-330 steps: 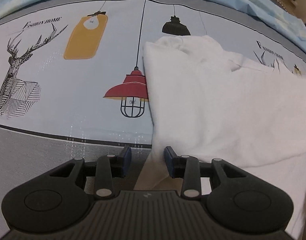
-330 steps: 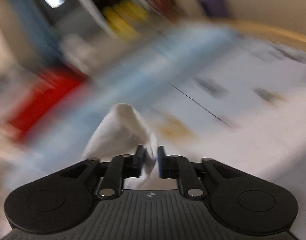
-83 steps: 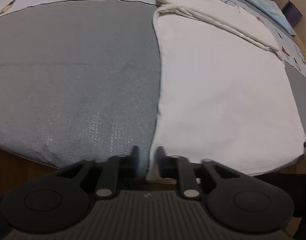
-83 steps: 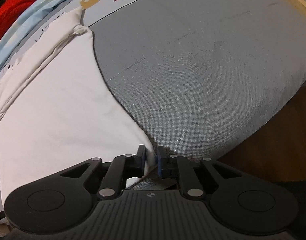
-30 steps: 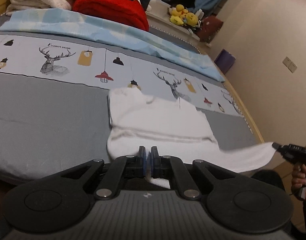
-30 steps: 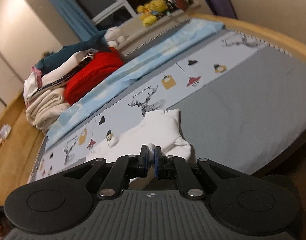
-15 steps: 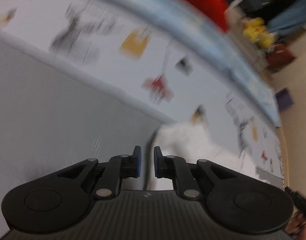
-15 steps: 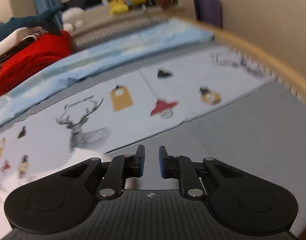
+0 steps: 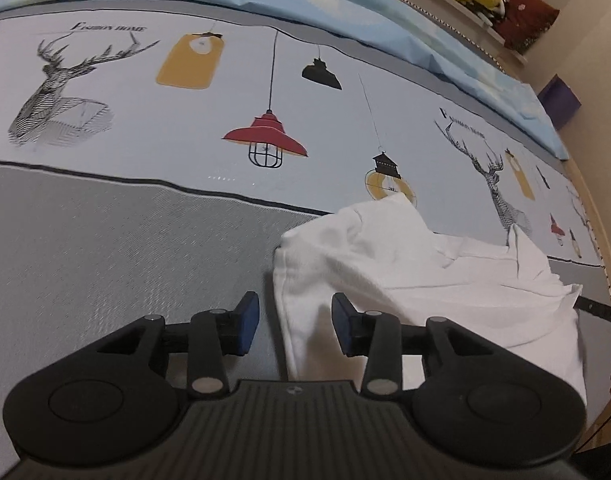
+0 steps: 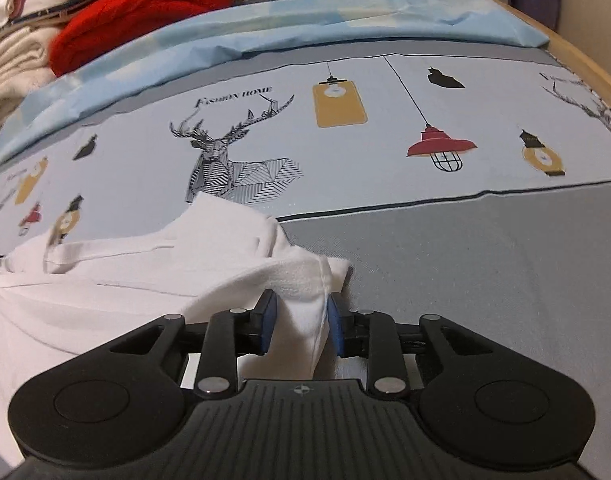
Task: Fold small clothes
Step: 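Lift the hem with both grippers and fold it over toward the collar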
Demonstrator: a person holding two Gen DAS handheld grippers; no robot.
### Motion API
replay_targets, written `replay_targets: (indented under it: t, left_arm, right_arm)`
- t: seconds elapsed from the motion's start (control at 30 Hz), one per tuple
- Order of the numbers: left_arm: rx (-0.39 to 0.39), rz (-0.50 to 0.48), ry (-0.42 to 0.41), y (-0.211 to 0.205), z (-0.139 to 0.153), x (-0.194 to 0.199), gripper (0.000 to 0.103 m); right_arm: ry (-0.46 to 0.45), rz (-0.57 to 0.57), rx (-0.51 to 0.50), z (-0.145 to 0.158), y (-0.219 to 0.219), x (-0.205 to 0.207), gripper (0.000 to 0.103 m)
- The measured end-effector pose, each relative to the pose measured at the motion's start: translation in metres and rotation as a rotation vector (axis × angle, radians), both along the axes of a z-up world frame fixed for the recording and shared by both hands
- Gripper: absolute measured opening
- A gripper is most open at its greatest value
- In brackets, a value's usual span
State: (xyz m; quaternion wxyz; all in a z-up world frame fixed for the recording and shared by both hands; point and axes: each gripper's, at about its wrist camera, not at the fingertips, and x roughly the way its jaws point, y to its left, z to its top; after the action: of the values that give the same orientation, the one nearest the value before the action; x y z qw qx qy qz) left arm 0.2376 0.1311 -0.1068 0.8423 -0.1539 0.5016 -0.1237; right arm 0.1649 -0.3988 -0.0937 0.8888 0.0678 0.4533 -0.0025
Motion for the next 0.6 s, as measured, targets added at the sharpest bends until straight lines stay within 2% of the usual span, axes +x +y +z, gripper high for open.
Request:
replay_targets:
  t: [0.03,0.07,0.1,0.2,0.27,0.37,0.5,0.57,0.6]
  left_arm:
    - [-0.006,-0.005,0.0,-0.001,-0.001,0.003,0.038]
    - [-0.01,-0.016,-0.005,-0.002,-0.001,0.006,0.007]
    - [-0.001,-0.029,-0.02,-0.003,0.002,0.007,0.005]
    - [0.029,-0.038,-0.131,-0.001,0.028,0.0,0.004]
    - [0.007,-0.027,-0.214,0.003,0.045,-0.006,0.004]
    - [0.005,0.014,-0.28,0.006,0.052,0.0,0.004]
    - [0.056,0.053,-0.25,-0.001,0.035,0.026,0.004]
    - [0.082,0.049,-0.219,-0.008,0.023,0.037,0.005]
    - [0.097,0.044,-0.192,-0.011,0.017,0.042,0.006]
  right_arm:
    - [-0.009,-0.007,0.006,0.001,-0.002,0.002,0.028]
    - [-0.024,-0.013,0.014,0.003,-0.004,0.004,0.016]
    - [-0.047,-0.012,0.023,0.006,-0.005,0.004,0.005]
    - [-0.167,-0.042,0.071,0.033,-0.008,-0.002,0.005]
    - [-0.248,-0.068,0.094,0.048,-0.009,-0.006,0.004]
    - [-0.319,-0.139,0.076,0.053,-0.012,0.006,0.004]
    - [-0.278,-0.189,0.033,0.038,-0.009,0.035,0.004]
    - [-0.229,-0.194,-0.004,0.025,-0.005,0.048,0.004]
    - [-0.174,-0.211,-0.015,0.014,-0.006,0.057,0.005]
